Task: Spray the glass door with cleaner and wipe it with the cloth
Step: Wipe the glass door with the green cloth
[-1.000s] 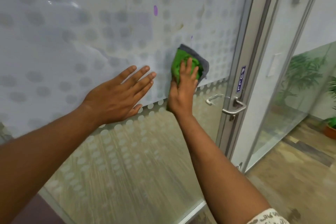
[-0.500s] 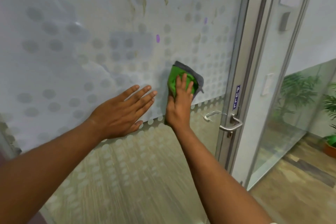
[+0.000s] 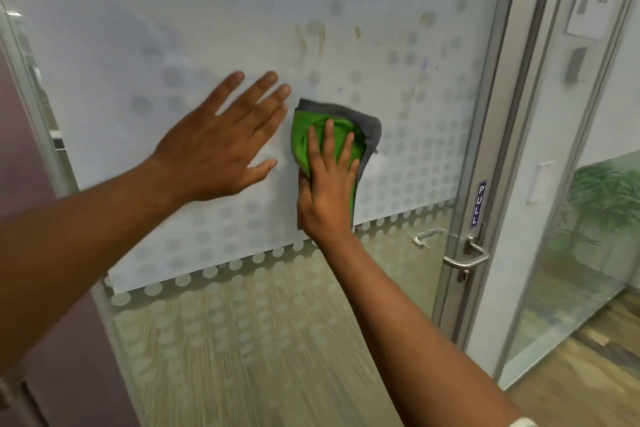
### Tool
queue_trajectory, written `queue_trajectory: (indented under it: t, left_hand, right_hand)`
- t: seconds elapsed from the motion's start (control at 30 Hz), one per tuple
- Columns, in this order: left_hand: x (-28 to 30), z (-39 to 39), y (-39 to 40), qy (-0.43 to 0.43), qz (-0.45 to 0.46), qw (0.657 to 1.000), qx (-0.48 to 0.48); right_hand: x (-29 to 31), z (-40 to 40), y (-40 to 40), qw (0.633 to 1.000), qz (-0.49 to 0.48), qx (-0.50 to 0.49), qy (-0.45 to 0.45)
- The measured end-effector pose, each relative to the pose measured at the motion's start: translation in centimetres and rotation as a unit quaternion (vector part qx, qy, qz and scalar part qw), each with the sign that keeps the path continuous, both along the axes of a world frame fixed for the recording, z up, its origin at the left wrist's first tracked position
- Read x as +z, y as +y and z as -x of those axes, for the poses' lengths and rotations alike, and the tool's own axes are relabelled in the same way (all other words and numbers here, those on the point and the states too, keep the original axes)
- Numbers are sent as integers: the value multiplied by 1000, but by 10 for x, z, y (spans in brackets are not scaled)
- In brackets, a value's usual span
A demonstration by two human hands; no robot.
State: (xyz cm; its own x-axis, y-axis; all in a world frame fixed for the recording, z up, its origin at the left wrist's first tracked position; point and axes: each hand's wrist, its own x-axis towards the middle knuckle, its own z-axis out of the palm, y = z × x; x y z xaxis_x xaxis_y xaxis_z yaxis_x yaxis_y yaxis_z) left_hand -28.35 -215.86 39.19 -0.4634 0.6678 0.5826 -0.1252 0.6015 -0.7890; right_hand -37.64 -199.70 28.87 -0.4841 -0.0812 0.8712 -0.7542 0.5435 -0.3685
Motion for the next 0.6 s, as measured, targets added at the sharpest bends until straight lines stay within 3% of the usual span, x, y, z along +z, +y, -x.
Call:
queue_trajectory:
  t: [0.13, 0.3, 0.43, 0.6]
  left_hand:
    - [13, -6, -15, 19, -24, 999, 40]
    - [12, -2, -24, -11, -33, 998, 54]
    - [12, -2, -25, -12, -28, 998, 50]
    - [12, -2, -24, -11, -33, 999, 35]
  right_hand:
    - [-22, 12, 15, 999, -5, -31, -15]
    - [30, 18, 9, 992, 77, -59, -81]
    - [62, 12, -9, 993, 91, -62, -50]
    - [38, -9, -25, 998, -13, -37, 43]
